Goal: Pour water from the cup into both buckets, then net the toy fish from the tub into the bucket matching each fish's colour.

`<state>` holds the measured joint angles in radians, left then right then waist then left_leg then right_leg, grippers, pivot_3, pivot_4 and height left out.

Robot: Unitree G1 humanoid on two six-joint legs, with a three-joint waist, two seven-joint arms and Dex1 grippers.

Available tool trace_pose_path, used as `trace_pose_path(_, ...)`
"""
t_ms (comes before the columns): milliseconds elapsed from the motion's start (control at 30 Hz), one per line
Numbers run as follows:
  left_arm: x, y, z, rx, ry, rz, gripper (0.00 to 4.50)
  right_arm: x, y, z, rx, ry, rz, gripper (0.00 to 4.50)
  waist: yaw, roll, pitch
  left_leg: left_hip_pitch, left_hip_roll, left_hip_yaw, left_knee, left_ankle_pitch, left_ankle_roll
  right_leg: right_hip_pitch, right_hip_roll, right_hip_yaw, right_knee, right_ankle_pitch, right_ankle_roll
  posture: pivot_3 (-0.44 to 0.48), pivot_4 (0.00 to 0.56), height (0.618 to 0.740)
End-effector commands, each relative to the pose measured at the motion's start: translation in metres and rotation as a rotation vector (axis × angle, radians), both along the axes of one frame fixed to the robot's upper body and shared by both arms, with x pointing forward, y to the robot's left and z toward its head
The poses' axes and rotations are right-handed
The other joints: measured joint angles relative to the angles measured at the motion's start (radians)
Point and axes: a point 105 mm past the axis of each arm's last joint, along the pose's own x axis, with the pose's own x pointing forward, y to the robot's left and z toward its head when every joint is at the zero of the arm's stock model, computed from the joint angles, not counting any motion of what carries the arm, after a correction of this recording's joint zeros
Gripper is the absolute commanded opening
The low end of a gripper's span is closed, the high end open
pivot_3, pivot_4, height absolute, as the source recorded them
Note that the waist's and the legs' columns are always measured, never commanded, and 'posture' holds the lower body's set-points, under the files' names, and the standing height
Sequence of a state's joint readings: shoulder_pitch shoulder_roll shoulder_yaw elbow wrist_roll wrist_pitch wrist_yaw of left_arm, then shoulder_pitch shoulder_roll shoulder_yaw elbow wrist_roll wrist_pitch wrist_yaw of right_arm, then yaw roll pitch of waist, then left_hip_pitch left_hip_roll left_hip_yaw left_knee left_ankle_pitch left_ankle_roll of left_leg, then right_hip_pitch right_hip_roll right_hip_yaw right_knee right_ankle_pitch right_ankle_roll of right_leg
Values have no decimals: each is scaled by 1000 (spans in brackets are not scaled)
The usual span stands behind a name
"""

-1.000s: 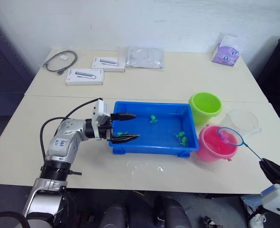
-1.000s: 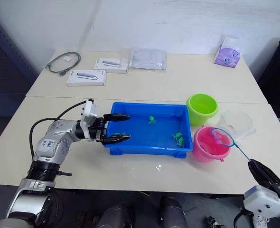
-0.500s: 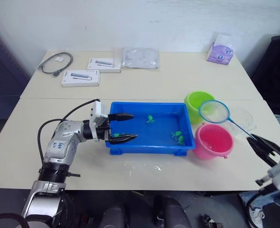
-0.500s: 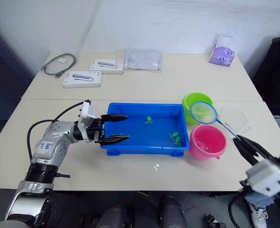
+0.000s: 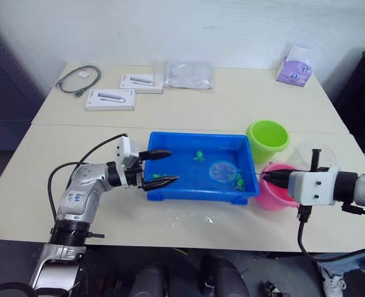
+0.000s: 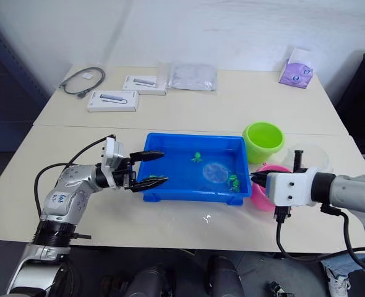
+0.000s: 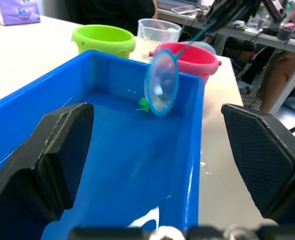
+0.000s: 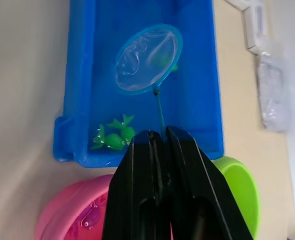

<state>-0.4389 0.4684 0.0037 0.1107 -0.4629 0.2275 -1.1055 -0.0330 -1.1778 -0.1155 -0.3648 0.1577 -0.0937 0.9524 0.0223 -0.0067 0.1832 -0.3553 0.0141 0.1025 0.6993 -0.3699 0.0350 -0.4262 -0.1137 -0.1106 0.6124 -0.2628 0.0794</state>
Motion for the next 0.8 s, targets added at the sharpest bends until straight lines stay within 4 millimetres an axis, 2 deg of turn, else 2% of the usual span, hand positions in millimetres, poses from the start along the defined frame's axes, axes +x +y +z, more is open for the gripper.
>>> trace_pose_path(33,-3,0,9,-15,-48,11,4400,7,-11,3,-101,9,18,0,1,0,0,-1,0,0,0,0,0,0,0,-1,0,0,0,0,150,740)
trace_pose_path(300,-2,-2,8,-24,-51,25,4400,29,-28,4,-210,-17,-47,0,0,0,0,-1,0,0,1,0,0,0,0,-1,0,0,1,0,150,740)
trace_pose_path(467,-1,-2,8,-28,-54,27,4400,54,-22,21,-134,-216,-93,0,-2,0,0,-1,0,1,2,0,-1,0,0,-1,1,0,1,0,150,740)
trace_pose_path(567,-1,-1,8,-27,-54,28,4400,55,-17,22,-82,-215,-94,0,0,0,0,-1,0,1,1,1,-1,0,0,-1,0,0,1,0,150,740)
trace_pose_path(800,-1,-1,6,-23,-47,25,4400,56,-24,30,-99,-249,-156,0,-1,0,0,-1,0,1,1,1,-1,0,1,-1,0,0,1,0,150,740)
